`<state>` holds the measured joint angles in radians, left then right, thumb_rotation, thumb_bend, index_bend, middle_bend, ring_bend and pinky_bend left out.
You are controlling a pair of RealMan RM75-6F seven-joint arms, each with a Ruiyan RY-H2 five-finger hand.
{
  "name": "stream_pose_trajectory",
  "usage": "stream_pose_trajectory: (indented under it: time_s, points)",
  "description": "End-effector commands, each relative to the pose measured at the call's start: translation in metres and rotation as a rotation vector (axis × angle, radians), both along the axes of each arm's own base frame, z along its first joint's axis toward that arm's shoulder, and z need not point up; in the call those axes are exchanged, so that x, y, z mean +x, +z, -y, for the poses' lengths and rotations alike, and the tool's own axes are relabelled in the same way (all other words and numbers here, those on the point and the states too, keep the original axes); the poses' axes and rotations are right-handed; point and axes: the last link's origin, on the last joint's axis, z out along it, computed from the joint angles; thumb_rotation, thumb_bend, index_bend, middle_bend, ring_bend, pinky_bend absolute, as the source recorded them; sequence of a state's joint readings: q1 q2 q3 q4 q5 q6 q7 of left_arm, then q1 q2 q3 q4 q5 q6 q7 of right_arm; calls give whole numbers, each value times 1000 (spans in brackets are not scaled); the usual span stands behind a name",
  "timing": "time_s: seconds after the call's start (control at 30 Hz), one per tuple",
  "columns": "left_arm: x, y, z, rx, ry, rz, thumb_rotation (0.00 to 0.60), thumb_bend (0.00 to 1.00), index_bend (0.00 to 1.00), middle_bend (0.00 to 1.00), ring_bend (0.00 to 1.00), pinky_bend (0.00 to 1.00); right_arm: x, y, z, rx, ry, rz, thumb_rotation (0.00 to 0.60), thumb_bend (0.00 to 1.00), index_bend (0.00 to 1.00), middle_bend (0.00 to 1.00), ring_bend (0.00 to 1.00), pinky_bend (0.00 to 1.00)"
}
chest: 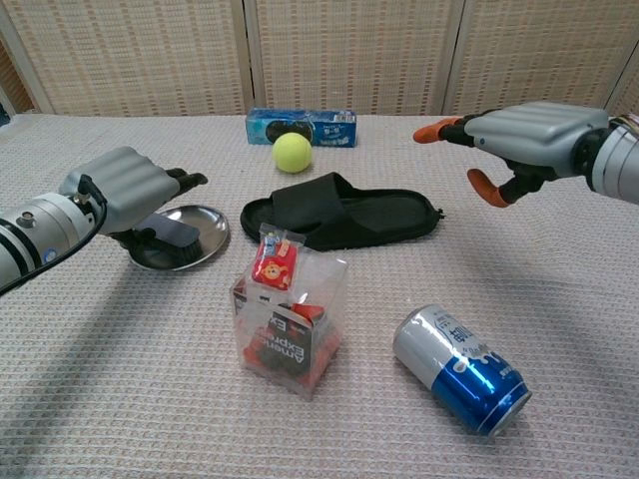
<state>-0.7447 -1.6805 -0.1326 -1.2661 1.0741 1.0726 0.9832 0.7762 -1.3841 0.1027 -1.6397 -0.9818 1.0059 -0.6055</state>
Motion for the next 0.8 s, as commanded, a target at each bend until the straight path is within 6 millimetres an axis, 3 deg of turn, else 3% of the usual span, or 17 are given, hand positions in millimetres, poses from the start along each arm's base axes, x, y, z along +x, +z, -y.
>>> stream_pose_trajectory:
  time_s: [0.03,0.1,0.17,0.23,0.3,0.43,0.57,0.8]
  points:
    - [14,33,15,-13,24,176,600,391,0,83,699,997,-15,23,-19,-35,-11,-2,600,387,0,0,0,0]
    - [15,55,29,-32,40,292,600,386,0,45,563,936,-27,39,-39,-57,-15,-6,600,294,0,0,0,0]
    - [7,83,51,-70,63,457,600,381,0,13,373,762,-43,60,-66,-91,-20,-10,600,254,0,0,0,0]
    - [-16,113,76,-78,92,593,600,380,0,0,157,495,-62,81,-94,-131,-32,-17,600,244,0,0,0,0]
    - [-47,137,99,-48,119,674,600,380,0,4,38,323,-79,99,-117,-177,-57,-16,600,244,0,0,0,0]
    - [-117,176,156,44,199,762,600,381,0,6,0,219,-118,124,-169,-278,-114,-14,600,240,0,0,0,0]
    - [-159,193,184,181,183,796,600,380,0,0,0,214,-153,128,-207,-330,-206,-6,600,237,0,0,0,0]
    - [-169,194,193,182,184,692,600,383,0,0,0,196,-158,123,-211,-311,-214,-11,600,236,0,0,0,0]
